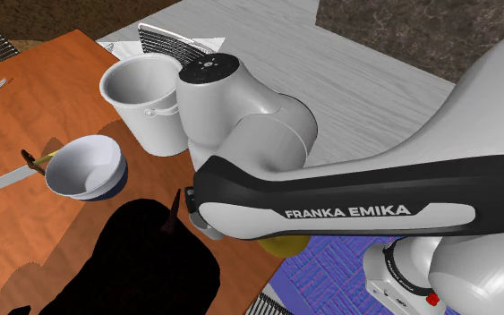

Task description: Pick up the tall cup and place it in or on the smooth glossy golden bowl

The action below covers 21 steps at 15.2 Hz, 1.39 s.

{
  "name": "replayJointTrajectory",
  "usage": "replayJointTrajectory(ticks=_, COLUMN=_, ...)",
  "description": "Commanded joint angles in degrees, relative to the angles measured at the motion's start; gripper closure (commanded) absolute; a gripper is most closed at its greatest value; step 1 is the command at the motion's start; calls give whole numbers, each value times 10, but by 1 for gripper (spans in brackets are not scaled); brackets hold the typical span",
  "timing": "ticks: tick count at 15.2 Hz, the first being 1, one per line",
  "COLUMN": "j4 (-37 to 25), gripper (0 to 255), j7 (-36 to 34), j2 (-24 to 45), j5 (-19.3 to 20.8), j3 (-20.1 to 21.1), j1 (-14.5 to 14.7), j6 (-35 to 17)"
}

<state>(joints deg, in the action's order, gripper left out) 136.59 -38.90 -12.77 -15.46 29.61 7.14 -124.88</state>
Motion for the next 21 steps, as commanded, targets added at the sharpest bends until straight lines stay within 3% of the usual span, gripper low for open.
replayJointTrajectory(ticks=1, j4=0, gripper=0, j7=0, j2=0, j5=0, j3=0, j1=0, j6=0)
replayJointTrajectory(ticks=2, j4=0, gripper=0, j7=0, j2=0, j5=0, j3=0, j1=0, j6=0)
replayJointTrajectory(ticks=3, j4=0, gripper=255, j7=0, j2=0, j5=0, j3=0, j1=0, j6=0)
replayJointTrajectory(ticks=12, j4=0, gripper=255, j7=0, j2=0, j5=0, j3=0, j1=0, j6=0)
replayJointTrajectory(ticks=21, j4=-43, gripper=255, j7=0, j2=-33, j5=-3, j3=-12, j1=0, j6=75)
